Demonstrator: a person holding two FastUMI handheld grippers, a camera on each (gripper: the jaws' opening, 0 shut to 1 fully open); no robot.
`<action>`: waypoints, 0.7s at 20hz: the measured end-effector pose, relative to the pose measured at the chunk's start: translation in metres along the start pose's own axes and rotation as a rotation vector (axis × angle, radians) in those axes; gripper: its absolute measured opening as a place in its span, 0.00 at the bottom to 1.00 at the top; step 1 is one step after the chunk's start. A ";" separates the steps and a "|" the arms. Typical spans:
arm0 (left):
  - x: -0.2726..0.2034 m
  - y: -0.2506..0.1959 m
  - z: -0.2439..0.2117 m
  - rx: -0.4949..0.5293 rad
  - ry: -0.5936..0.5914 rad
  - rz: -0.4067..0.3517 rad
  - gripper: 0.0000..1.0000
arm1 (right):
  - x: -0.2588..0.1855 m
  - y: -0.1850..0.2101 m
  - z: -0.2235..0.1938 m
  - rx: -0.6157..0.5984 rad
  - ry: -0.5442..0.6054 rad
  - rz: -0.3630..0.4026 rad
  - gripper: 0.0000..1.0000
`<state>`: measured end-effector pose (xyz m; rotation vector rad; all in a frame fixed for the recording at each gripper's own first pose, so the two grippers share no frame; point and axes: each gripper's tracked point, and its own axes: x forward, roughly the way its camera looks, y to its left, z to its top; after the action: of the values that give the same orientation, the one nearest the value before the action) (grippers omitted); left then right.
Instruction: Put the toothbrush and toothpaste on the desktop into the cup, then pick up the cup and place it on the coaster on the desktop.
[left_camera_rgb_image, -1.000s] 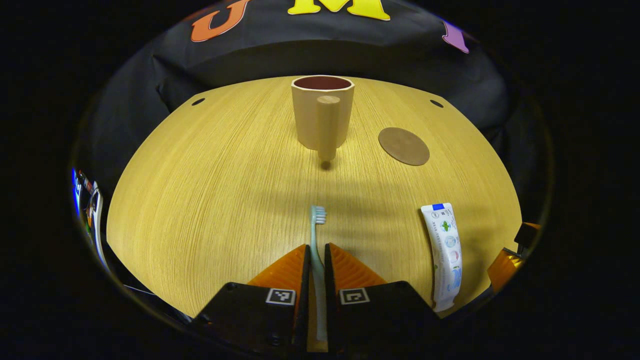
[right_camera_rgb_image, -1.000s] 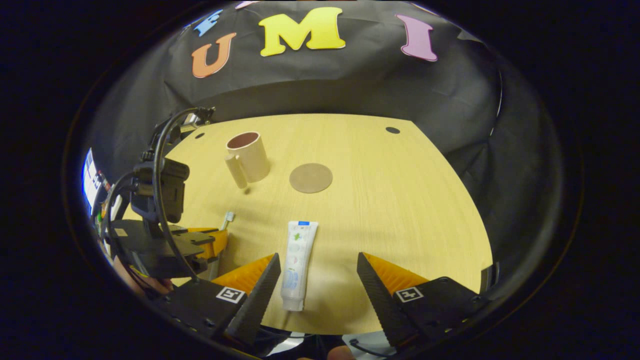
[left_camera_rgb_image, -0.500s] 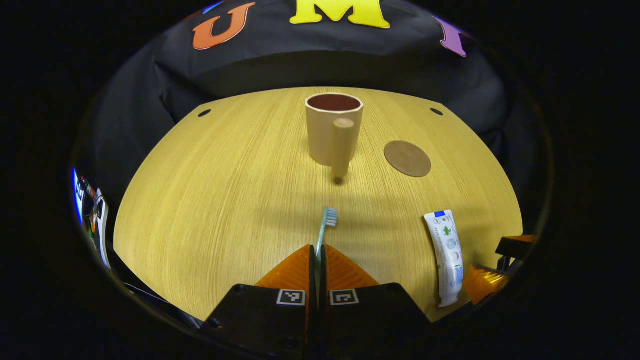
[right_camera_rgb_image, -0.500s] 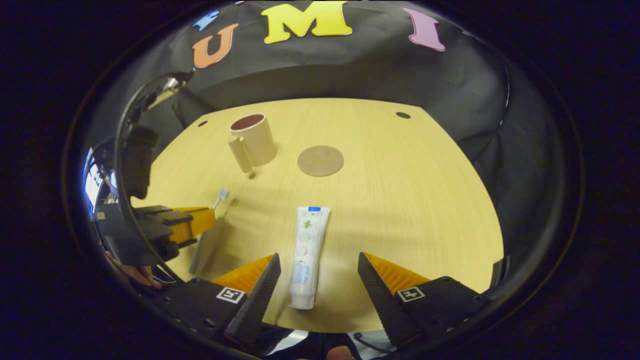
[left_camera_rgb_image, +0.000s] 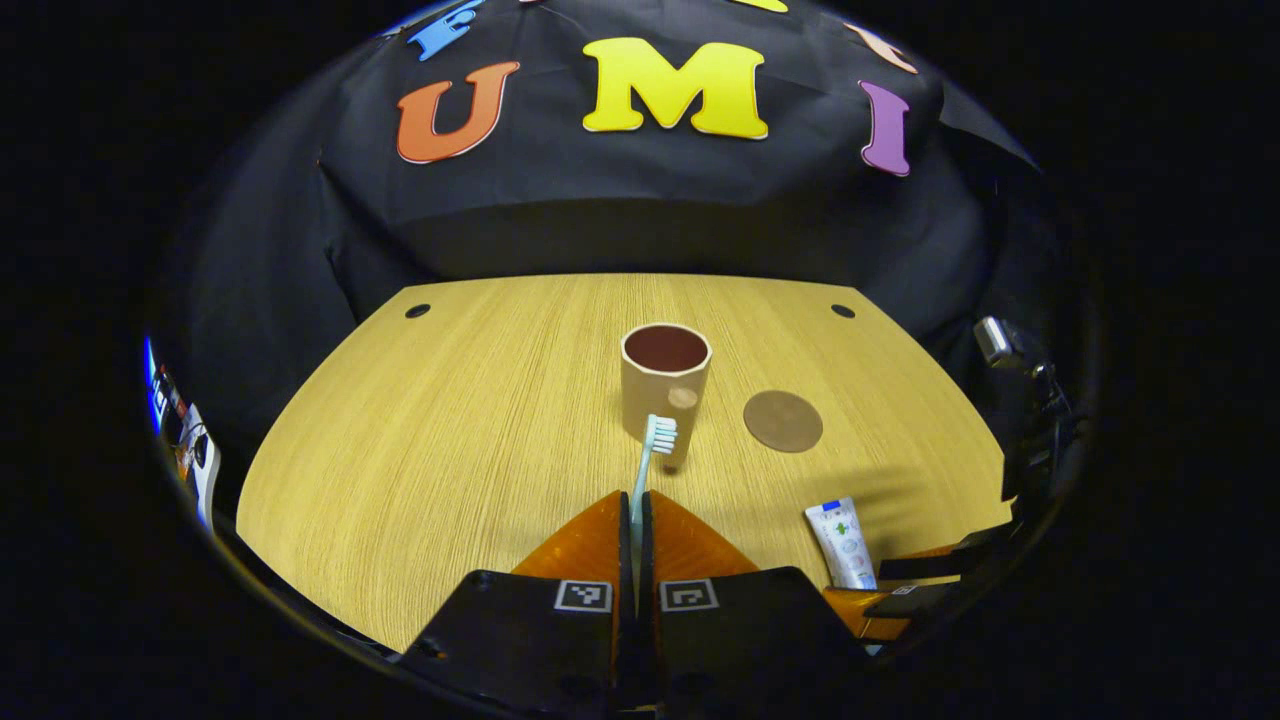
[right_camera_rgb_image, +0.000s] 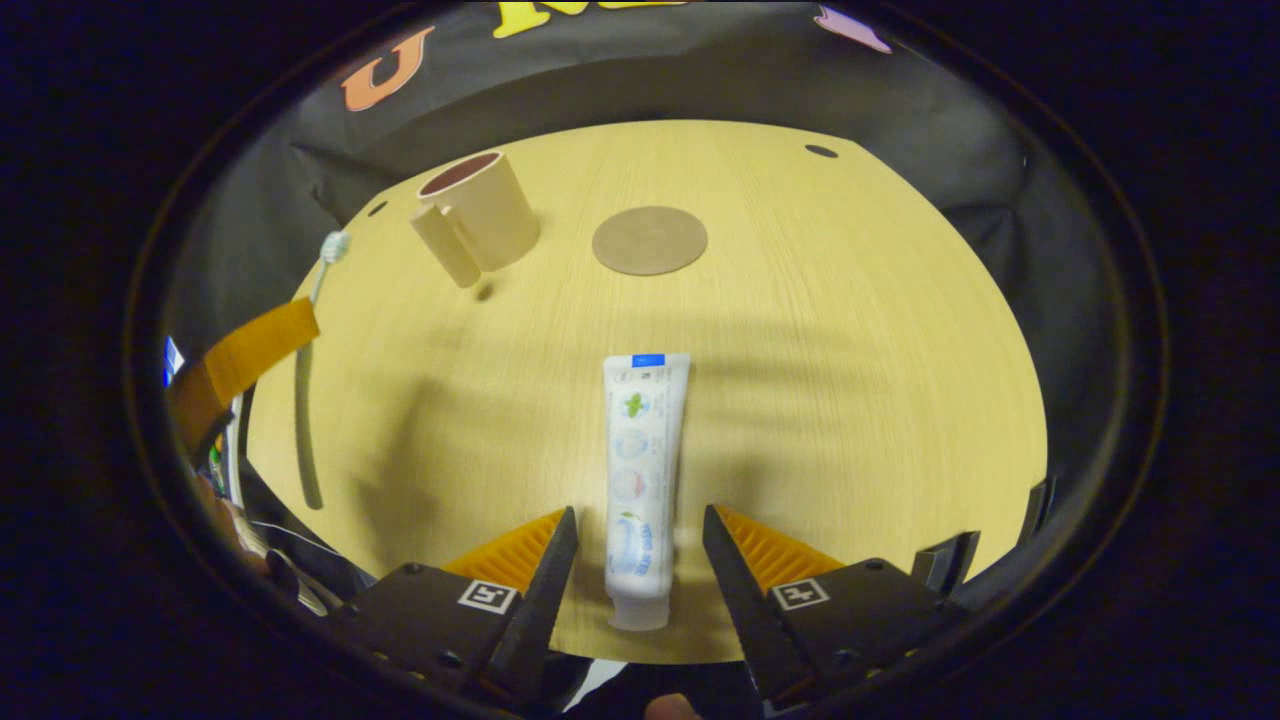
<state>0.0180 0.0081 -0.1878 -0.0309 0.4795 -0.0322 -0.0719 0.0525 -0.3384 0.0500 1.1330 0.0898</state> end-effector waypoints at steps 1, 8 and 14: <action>-0.002 0.002 0.011 -0.005 -0.024 0.002 0.03 | 0.002 0.000 -0.001 0.004 0.015 -0.003 0.72; 0.001 0.021 0.076 -0.010 -0.188 0.007 0.03 | 0.003 -0.001 0.002 0.065 0.066 -0.006 0.32; 0.026 0.018 0.148 -0.059 -0.376 -0.032 0.03 | -0.029 -0.027 0.011 0.093 0.015 0.013 0.25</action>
<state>0.1099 0.0279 -0.0694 -0.1007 0.1037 -0.0429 -0.0727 0.0231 -0.3095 0.1404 1.1520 0.0492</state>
